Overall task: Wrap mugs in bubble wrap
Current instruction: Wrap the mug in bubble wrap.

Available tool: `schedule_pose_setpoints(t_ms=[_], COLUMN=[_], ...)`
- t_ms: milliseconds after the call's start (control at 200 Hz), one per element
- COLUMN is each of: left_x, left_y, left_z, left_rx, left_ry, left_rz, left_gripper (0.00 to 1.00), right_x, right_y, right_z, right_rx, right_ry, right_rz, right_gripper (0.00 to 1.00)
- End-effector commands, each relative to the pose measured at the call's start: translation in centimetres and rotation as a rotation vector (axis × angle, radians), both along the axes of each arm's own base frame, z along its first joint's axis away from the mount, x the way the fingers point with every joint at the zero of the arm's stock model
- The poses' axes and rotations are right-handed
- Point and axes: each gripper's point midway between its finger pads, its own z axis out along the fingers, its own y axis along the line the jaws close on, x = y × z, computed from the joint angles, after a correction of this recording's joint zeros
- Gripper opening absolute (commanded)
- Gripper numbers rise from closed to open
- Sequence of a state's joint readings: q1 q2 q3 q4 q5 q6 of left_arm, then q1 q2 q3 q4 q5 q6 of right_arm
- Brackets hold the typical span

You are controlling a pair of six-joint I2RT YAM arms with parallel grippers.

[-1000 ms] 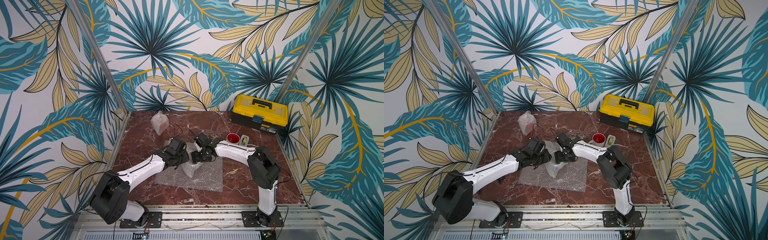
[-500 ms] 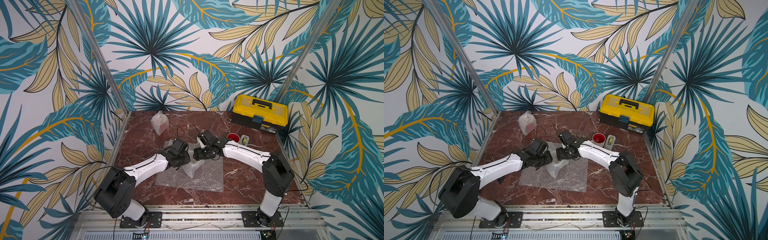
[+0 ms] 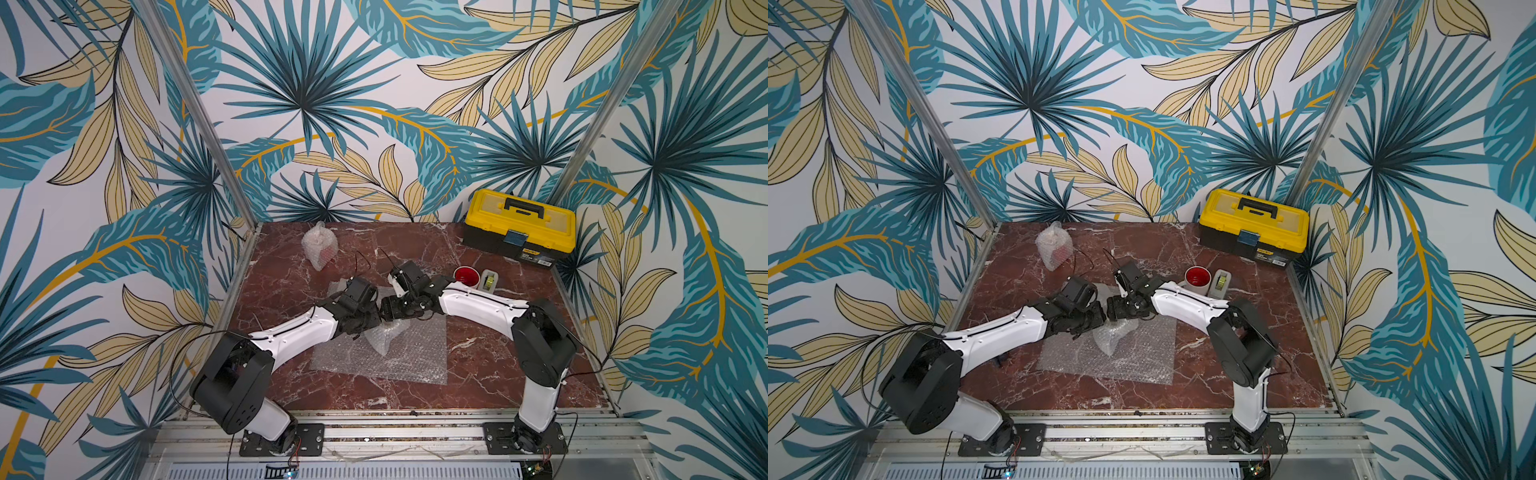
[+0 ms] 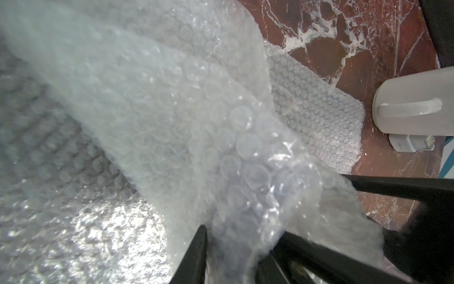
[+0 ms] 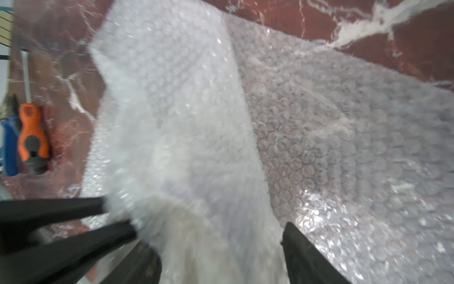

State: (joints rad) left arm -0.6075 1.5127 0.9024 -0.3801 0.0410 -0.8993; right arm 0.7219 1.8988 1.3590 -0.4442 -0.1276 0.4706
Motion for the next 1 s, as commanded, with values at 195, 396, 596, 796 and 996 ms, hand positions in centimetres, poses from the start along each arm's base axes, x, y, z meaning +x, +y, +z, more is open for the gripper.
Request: schedule_pose_setpoints(t_ms=[195,396,596,796,996], left_x=[-1.4,-3.1,-3.0,-2.5,-3.6], left_y=[1.2,4.0,2.9,2.4,3.5], left_z=[3.0,2.5,1.3,1.2,-1.4], left_rx=[0.012,0.063,0.025,0.021,0.099], left_ry=[-0.04,-0.029,-0.012,-0.021,0.08], left_rz=[0.005,0.059,0.028,0.015,0.037], left_gripper=[0.48,0.57,0.6,0.6,0.55], right_x=[0.2,0.1,-0.1,-0.2,0.0], right_y=[-0.9,-0.8,-0.9,-0.9,-1.0], right_z=[-1.9,-2.0,-2.2,-2.1,-0.2], right_rx=[-0.055,-0.053,-0.057,-0.053,-0.025], right_ry=[0.033,0.039,0.048,0.052,0.011], right_rz=[-0.05,-0.043,-0.04,-0.04,-0.045], right_gripper=[0.75,0.75,0.75,0.74,0.75])
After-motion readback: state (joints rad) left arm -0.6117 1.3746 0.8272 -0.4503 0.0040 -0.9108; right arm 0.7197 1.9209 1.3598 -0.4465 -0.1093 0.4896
